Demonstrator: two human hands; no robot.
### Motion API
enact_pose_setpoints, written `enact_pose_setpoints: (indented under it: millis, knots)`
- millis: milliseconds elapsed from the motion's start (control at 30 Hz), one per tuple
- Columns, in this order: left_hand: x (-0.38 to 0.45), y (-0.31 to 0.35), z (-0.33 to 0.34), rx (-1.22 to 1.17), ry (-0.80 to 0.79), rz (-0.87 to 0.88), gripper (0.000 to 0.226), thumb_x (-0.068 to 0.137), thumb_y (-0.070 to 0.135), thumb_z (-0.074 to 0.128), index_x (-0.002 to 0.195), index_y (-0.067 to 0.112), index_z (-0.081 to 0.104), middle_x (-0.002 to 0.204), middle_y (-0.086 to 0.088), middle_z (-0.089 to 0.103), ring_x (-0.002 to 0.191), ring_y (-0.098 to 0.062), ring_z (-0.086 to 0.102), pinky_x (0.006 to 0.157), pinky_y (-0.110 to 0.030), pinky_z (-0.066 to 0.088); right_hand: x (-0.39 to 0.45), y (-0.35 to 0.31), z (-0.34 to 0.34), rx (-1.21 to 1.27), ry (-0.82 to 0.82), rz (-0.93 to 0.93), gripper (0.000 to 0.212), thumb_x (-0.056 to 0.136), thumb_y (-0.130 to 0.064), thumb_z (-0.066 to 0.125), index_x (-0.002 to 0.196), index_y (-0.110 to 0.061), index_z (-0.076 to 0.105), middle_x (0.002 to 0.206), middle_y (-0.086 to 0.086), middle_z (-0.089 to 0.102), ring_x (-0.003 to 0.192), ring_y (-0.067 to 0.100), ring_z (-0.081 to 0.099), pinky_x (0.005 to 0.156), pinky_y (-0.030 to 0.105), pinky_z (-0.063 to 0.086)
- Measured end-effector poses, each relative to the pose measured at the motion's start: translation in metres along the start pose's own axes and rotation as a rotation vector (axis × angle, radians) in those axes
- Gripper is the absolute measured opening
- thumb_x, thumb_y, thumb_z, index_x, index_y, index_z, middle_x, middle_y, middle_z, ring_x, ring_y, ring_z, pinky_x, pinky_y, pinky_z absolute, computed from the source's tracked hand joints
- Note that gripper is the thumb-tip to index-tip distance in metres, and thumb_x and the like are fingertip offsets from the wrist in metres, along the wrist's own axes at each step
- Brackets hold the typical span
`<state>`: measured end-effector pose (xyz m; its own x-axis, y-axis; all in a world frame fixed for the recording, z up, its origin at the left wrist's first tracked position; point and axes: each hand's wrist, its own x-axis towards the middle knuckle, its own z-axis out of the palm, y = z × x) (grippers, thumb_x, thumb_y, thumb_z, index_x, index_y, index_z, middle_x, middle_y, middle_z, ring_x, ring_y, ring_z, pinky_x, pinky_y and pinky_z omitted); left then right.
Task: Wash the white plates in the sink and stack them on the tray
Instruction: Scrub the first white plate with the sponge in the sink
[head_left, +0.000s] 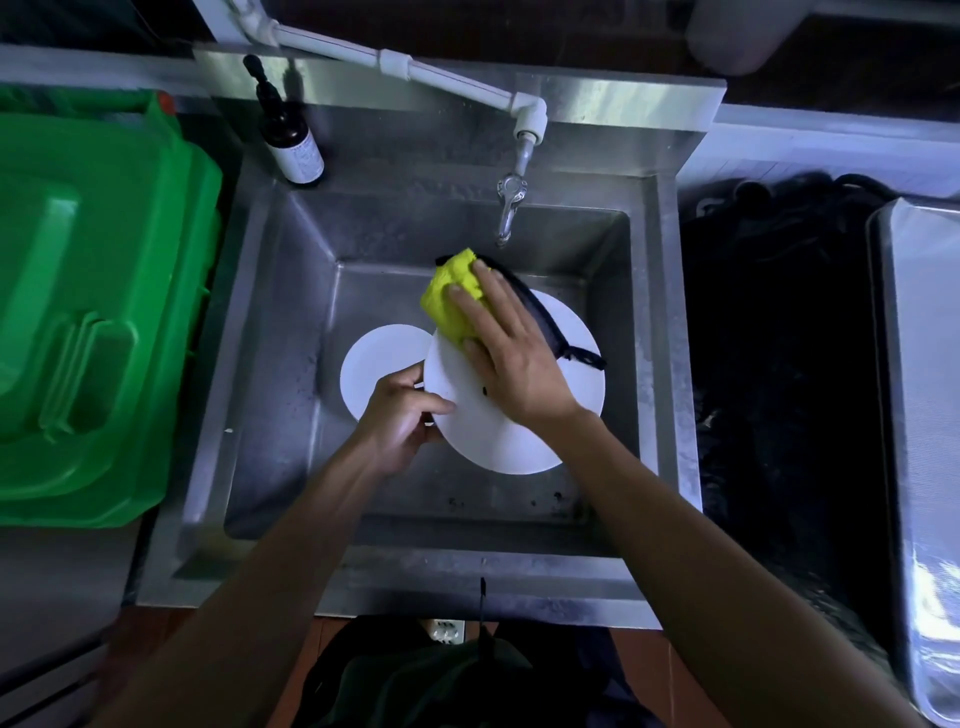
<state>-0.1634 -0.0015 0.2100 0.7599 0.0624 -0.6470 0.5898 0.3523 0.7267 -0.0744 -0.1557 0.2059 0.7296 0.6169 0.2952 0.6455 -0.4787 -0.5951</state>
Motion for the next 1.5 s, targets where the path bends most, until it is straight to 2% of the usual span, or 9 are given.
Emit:
enact_pose_setpoints:
  millis: [267,600,733,833,933,1067,1267,1400,1500]
  knots:
    - [-0.002,-0.004,-0.001,-0.05,0.088,0.029,0.05,0.06,-0.002,0.063,0.103,0.018,0.078,0.105,-0.012,0.075,0.084,-0.028,0.072,0.07,-0.047,0.057,-0.003,0.022,-0.012,-0.035,0.149,0.317,0.051,0.104,-0.016,0.045,0.153,-0.013,0.034,0.164,0.016,0.017,0.15,0.031,0.021,0.119,0.045,0.025]
    - [-0.006,-0.012,0.007,-0.159,0.155,0.024,0.041,0.06,-0.001,0.061,0.092,0.018,0.078,0.1,-0.013,0.074,0.082,-0.03,0.069,0.067,-0.044,0.059,-0.031,0.019,-0.009,-0.04,0.173,0.475,0.055,0.104,-0.012,0.044,0.156,-0.013,0.027,0.165,0.015,0.01,0.152,0.029,0.012,0.12,0.05,0.024]
    - [-0.006,-0.011,0.008,-0.183,0.158,0.036,0.045,0.061,-0.002,0.06,0.099,0.015,0.076,0.103,-0.013,0.074,0.086,-0.033,0.068,0.073,-0.05,0.058,-0.042,0.01,-0.001,-0.035,0.197,0.54,0.054,0.103,-0.011,0.043,0.155,-0.01,0.028,0.164,0.017,0.01,0.152,0.033,0.012,0.12,0.051,0.024]
    - [-0.006,-0.011,0.01,-0.229,0.177,0.036,0.047,0.062,-0.004,0.06,0.103,0.013,0.074,0.106,-0.012,0.074,0.088,-0.033,0.067,0.07,-0.046,0.06,-0.051,0.004,0.005,-0.035,0.203,0.562,0.054,0.103,-0.011,0.041,0.155,-0.009,0.027,0.164,0.019,0.008,0.152,0.034,0.01,0.121,0.051,0.021]
    - [-0.004,-0.012,0.01,-0.269,0.187,0.031,0.046,0.073,-0.01,0.056,0.108,0.014,0.072,0.111,-0.011,0.073,0.092,-0.034,0.067,0.069,-0.042,0.058,-0.059,-0.004,0.012,-0.015,0.21,0.595,0.055,0.102,-0.007,0.04,0.155,-0.009,0.027,0.164,0.019,0.007,0.152,0.035,0.007,0.12,0.053,0.021]
    - [-0.001,-0.013,0.01,-0.296,0.216,0.03,0.049,0.079,-0.016,0.052,0.112,0.013,0.072,0.112,-0.01,0.074,0.093,-0.035,0.069,0.072,-0.044,0.059,-0.065,-0.019,0.023,0.046,0.2,0.651,0.056,0.102,-0.005,0.04,0.156,-0.01,0.025,0.165,0.017,0.005,0.152,0.035,0.004,0.119,0.056,0.02]
    - [0.003,-0.008,0.016,-0.315,0.208,0.029,0.052,0.075,-0.019,0.05,0.114,0.008,0.071,0.112,-0.02,0.072,0.094,-0.036,0.069,0.073,-0.046,0.06,-0.065,-0.051,0.038,0.146,0.168,0.589,0.054,0.103,-0.008,0.044,0.155,-0.013,0.029,0.165,0.014,0.007,0.151,0.032,0.014,0.11,0.056,0.036]
    - [0.004,-0.005,0.014,-0.333,0.203,0.026,0.055,0.075,-0.019,0.049,0.118,0.008,0.07,0.106,-0.017,0.071,0.09,-0.033,0.068,0.072,-0.04,0.057,-0.063,-0.07,0.044,0.203,0.152,0.51,0.051,0.103,-0.01,0.05,0.152,-0.012,0.037,0.164,0.016,0.014,0.151,0.031,0.017,0.113,0.054,0.034]
    - [0.003,-0.007,0.01,-0.364,0.234,0.02,0.056,0.075,-0.019,0.048,0.119,0.009,0.07,0.106,-0.017,0.072,0.091,-0.032,0.07,0.073,-0.043,0.058,-0.065,-0.07,0.043,0.183,0.144,0.479,0.049,0.102,-0.01,0.051,0.15,-0.011,0.041,0.162,0.018,0.02,0.151,0.033,0.02,0.116,0.052,0.029]
